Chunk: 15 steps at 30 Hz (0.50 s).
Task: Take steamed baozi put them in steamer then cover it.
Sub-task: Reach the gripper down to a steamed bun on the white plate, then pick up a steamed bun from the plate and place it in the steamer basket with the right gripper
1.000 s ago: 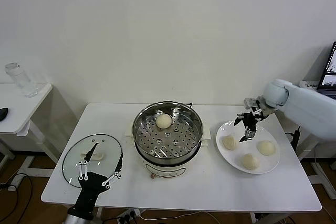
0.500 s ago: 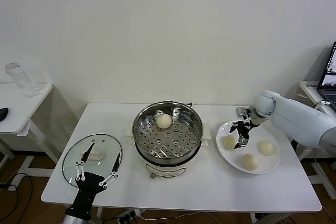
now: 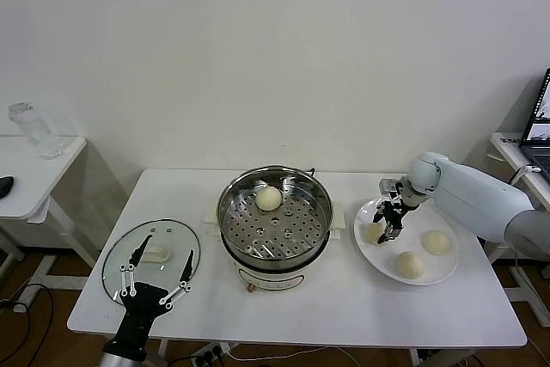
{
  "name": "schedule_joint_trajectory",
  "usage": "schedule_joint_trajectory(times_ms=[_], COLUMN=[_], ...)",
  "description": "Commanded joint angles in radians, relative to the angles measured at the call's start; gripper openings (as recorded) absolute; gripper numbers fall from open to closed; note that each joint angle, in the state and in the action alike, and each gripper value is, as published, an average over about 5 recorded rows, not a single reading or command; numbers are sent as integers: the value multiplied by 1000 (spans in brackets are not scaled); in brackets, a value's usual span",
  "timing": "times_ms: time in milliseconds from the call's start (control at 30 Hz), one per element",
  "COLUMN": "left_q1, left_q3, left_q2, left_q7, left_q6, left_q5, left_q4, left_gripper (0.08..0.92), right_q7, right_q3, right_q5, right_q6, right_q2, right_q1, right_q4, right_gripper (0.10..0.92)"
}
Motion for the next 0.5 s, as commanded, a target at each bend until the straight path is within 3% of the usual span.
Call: schedule_joint_trajectory(times_ms=[33,300,500], left_q1=[0,-13,-28], left_q3=[-2,13,31], left_q2=[0,5,11], left_q7=[-1,-1,-1], left_q6=[0,5,6], left_q5=[0,0,-1], left_q4=[-1,-4,-5], left_gripper=[823,823,823], right_q7=[-11,-162,-248], right_q3=[3,-106,-245], right_q5=[-5,60,162], right_q6=[0,-9,-27], right_q2=[1,-29,44], right_q1=[20,298,560], right_q4=[20,148,215], right_gripper=[629,636,638])
